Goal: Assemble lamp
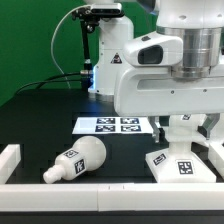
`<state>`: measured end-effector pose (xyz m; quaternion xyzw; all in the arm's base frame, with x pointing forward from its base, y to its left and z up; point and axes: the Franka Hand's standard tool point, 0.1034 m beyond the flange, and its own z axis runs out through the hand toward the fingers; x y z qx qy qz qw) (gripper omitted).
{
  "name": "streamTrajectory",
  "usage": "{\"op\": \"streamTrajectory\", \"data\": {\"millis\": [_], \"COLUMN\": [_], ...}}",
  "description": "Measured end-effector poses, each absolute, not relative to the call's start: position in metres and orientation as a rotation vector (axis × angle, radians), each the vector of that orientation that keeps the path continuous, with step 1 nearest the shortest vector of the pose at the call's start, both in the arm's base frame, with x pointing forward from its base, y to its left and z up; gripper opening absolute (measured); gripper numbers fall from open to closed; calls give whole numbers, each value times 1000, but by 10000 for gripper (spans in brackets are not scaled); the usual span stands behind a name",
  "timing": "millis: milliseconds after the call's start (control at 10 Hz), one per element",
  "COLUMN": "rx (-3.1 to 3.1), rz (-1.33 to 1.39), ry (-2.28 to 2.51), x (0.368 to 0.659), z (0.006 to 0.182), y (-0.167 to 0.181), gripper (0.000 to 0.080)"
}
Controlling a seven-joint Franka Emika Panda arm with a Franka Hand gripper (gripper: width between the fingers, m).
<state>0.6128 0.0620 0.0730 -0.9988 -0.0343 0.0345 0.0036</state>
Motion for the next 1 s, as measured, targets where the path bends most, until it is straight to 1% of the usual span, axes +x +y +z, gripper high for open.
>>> {"op": "streamTrajectory", "data": {"millis": [200, 600, 1000], "rx": [-3131, -3124, -3123], "rz": [109, 110, 123], "ry": [-108, -126, -106], "x": [613, 618, 615], "z": [72, 56, 50], "y": [63, 80, 93], "gripper": [530, 530, 530]}}
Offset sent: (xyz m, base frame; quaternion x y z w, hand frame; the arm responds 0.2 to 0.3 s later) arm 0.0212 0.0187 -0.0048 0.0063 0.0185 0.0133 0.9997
